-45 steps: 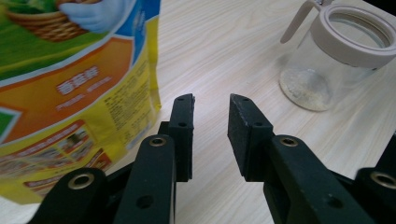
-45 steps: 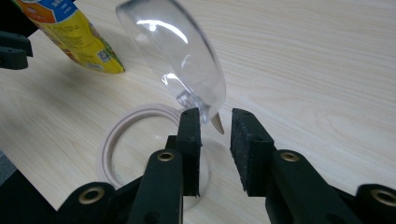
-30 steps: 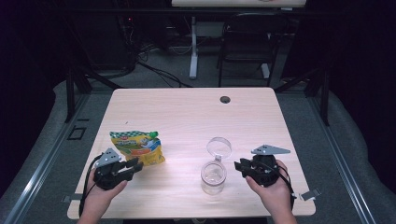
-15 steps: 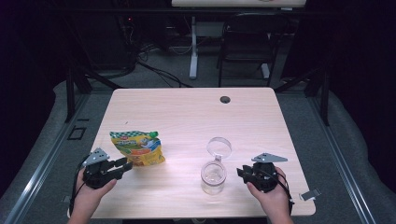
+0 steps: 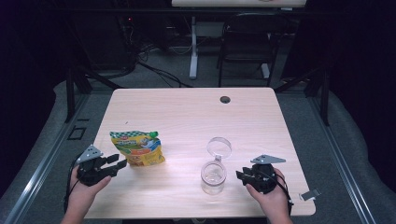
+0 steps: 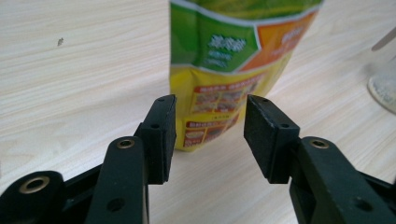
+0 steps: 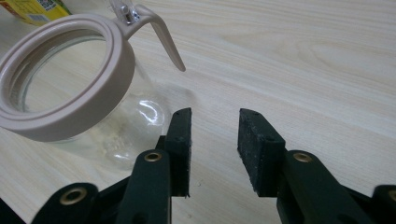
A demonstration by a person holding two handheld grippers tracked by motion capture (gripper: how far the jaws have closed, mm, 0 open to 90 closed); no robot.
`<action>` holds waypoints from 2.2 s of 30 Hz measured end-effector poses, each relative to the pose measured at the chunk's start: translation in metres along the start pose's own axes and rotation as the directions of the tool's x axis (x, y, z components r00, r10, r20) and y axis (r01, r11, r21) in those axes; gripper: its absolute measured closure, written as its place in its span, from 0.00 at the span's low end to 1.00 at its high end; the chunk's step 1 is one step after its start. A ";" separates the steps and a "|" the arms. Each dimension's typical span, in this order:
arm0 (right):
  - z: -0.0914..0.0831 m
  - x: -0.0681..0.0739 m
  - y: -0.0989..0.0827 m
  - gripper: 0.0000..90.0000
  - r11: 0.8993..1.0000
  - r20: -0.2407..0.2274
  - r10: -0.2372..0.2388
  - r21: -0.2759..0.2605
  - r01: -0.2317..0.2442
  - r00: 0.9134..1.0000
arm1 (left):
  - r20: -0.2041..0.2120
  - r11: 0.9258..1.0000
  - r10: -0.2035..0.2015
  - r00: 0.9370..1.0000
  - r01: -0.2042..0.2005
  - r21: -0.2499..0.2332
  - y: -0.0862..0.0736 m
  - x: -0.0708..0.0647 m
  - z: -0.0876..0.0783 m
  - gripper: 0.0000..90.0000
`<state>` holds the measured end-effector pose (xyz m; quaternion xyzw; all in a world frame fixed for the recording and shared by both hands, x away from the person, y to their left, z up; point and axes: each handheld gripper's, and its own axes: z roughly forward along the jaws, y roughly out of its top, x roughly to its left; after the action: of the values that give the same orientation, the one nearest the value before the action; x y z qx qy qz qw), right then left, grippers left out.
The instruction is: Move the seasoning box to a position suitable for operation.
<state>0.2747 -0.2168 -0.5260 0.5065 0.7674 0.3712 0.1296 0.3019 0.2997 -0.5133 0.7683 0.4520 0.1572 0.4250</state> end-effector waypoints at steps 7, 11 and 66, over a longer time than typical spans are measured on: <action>0.001 -0.002 0.000 0.71 1.000 0.002 0.002 0.005 -0.002 1.000 | -0.005 1.000 -0.017 1.000 0.017 -0.009 0.006 0.007 0.003 0.55; 0.000 -0.004 0.000 0.71 1.000 0.001 0.013 -0.003 -0.013 1.000 | 0.010 1.000 0.002 1.000 -0.002 -0.001 0.010 0.008 0.008 0.52; 0.007 -0.003 -0.003 0.70 1.000 0.000 0.029 0.010 -0.029 1.000 | 0.187 0.996 -0.060 0.981 0.048 0.070 0.022 -0.009 0.038 0.54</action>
<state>0.2780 -0.2168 -0.5336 0.5182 0.7618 0.3693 0.1213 0.3328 0.2681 -0.5172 0.7807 0.4354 0.0570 0.4447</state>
